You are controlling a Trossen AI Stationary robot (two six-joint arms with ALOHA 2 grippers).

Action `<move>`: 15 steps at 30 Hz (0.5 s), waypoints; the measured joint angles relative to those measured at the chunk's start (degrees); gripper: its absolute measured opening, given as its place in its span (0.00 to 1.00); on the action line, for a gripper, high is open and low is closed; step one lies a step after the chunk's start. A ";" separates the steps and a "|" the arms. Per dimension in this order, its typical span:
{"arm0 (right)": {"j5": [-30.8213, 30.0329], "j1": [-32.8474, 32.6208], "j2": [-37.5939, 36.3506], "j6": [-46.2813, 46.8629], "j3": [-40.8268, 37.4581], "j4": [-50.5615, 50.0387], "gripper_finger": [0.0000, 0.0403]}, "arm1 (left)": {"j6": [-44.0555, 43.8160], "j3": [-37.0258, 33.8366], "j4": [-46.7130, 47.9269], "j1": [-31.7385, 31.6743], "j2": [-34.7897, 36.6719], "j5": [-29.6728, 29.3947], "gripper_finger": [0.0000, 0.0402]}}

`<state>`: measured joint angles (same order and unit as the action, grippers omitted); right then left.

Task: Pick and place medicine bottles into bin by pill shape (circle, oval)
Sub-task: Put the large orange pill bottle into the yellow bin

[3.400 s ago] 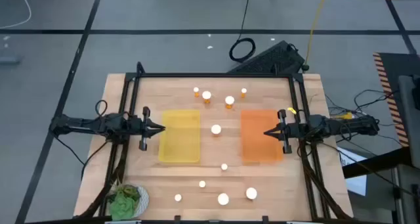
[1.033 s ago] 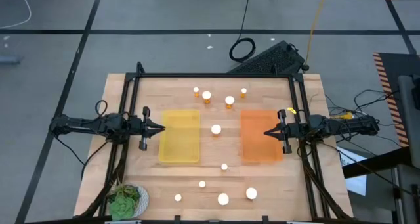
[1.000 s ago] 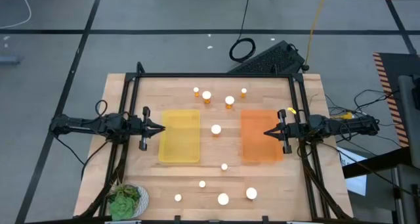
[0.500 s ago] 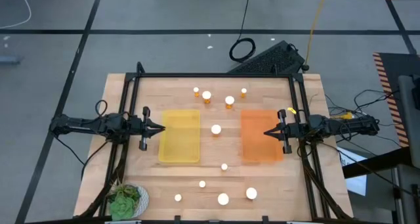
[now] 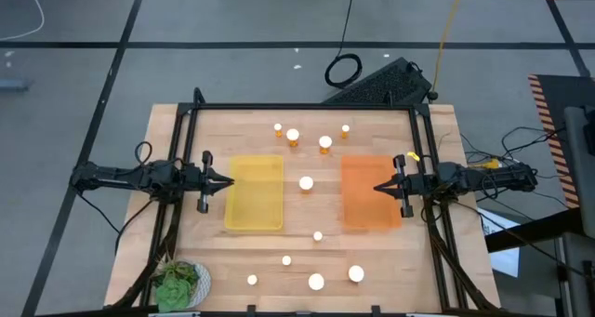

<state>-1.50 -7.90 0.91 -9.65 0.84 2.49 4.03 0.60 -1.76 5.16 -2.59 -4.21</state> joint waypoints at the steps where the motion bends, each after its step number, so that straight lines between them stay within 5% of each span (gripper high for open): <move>1: -0.02 0.00 0.02 0.00 -0.02 0.61 0.00 | 0.00 0.00 0.00 0.01 -0.02 0.00 0.09; 15: -0.20 0.00 4.72 6.75 9.01 2.76 0.00 | 0.00 0.00 0.00 0.01 0.00 0.00 0.09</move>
<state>-1.69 -7.90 5.63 -2.90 9.85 5.25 4.03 0.60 -1.76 5.17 -2.59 -4.21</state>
